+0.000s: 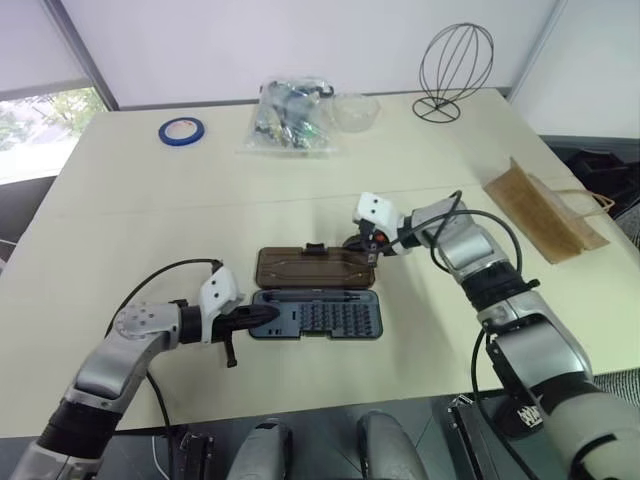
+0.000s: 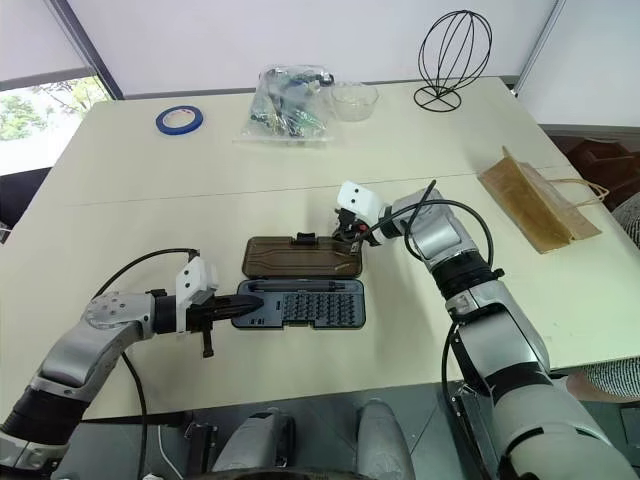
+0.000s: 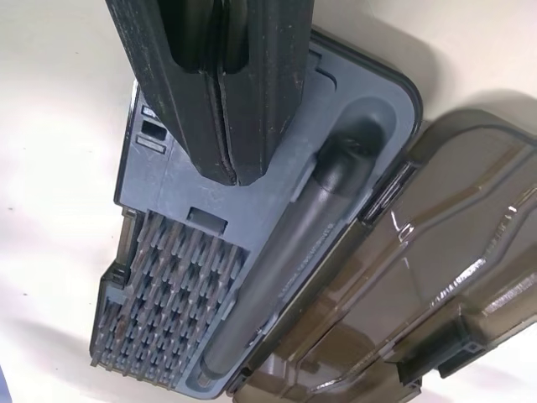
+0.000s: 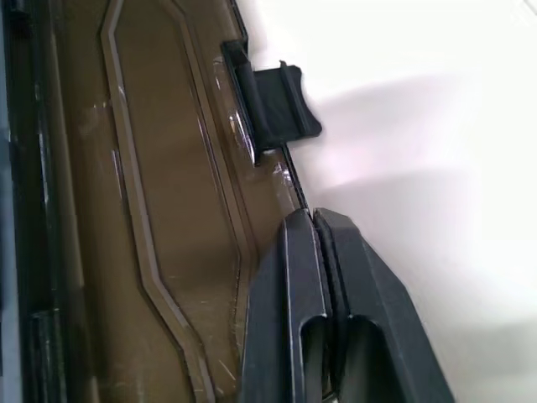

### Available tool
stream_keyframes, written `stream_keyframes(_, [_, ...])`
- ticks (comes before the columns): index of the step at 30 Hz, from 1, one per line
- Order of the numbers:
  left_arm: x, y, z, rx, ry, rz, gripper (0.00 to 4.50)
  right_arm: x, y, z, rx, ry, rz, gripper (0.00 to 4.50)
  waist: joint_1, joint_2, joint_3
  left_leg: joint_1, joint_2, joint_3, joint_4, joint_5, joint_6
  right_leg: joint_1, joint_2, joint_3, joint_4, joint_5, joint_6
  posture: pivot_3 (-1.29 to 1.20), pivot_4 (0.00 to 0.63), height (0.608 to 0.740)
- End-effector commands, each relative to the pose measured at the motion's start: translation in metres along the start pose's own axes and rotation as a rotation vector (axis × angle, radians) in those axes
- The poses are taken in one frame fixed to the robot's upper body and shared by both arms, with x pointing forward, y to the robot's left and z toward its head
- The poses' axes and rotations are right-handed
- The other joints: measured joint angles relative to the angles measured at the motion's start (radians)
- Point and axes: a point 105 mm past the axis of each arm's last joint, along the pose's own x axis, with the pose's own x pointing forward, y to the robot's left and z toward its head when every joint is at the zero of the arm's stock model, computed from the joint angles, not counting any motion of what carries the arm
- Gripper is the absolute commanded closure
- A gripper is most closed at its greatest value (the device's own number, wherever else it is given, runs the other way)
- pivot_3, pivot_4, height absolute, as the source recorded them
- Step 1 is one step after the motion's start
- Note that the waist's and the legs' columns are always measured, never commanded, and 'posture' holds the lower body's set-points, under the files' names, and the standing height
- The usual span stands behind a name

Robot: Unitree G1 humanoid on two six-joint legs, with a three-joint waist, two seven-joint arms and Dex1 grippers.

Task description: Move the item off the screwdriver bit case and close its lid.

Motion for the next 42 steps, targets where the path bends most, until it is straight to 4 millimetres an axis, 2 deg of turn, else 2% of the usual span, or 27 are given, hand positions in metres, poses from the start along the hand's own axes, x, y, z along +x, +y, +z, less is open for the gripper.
stream_keyframes(1, [-0.002, 0.002, -0.014, -0.025, 0.06, 0.021, 4.5, 0.001, 0.005, -0.008, -0.019, 0.029, 0.015, 4.47, 0.0, 0.0, 0.0, 0.002, 0.0, 0.0, -0.001, 0.0, 0.0, 0.002, 0.0, 0.0, 0.0, 0.0, 0.0, 0.0, 0.15, 0.74])
stream_keyframes(3, [-0.002, 0.002, -0.014, -0.024, 0.06, 0.023, 4.5, 0.001, 0.007, -0.006, -0.032, 0.026, 0.018, 4.47, 0.002, 0.0, 0.0, 0.008, 0.0, 0.0, -0.002, -0.001, 0.002, 0.007, 0.0, 0.0, -0.001, 0.0, 0.0, 0.0, 0.15, 0.74])
stream_keyframes(17, [-0.001, 0.004, -0.011, -0.021, 0.056, 0.026, 4.5, 0.005, 0.009, -0.02, -0.022, 0.047, 0.026, 4.47, 0.001, 0.0, 0.0, 0.009, 0.0, 0.0, -0.002, -0.003, 0.005, 0.008, 0.0, 0.0, -0.001, 0.0, 0.0, 0.0, 0.15, 0.74])
stream_keyframes(22, [-0.001, 0.003, -0.011, -0.023, 0.056, 0.03, 4.5, 0.006, 0.008, -0.022, -0.034, 0.066, 0.021, 2.18, 0.002, 0.0, 0.0, 0.009, 0.0, 0.0, -0.002, -0.003, 0.005, 0.008, 0.0, 0.0, -0.001, 0.0, 0.0, 0.0, 0.15, 0.74])
stream_keyframes(32, [0.001, 0.002, -0.01, -0.021, 0.05, 0.032, 4.5, 0.006, 0.004, -0.029, -0.023, 0.085, 0.021, 2.18, 0.001, 0.0, 0.0, 0.009, 0.0, 0.0, -0.002, -0.003, 0.006, 0.008, 0.0, 0.0, -0.002, 0.0, 0.0, 0.0, 0.15, 0.74])
stream_keyframes(35, [0.001, 0.002, -0.009, -0.018, 0.047, 0.036, 4.5, 0.006, 0.004, -0.032, -0.02, 0.094, 0.023, 2.98, 0.001, 0.0, 0.0, 0.009, 0.0, 0.0, -0.002, -0.003, 0.006, 0.008, 0.0, 0.0, -0.002, 0.0, 0.0, 0.0, 0.15, 0.74])
stream_keyframes(38, [0.001, 0.003, -0.008, -0.015, 0.044, 0.042, 4.5, 0.006, 0.004, -0.035, -0.015, 0.105, 0.029, 4.46, 0.002, 0.0, 0.0, 0.009, 0.0, 0.0, -0.002, -0.003, 0.006, 0.008, 0.0, 0.0, -0.002, 0.0, 0.0, 0.0, 0.15, 0.74])
stream_keyframes(42, [0.0, 0.003, -0.007, -0.009, 0.041, 0.047, 4.5, 0.007, 0.005, -0.039, -0.02, 0.117, 0.038, 4.46, 0.001, -0.002, -0.001, 0.01, 0.001, -0.001, -0.003, -0.004, 0.006, 0.01, 0.001, 0.0, -0.002, 0.0, 0.0, 0.0, 0.15, 0.74])
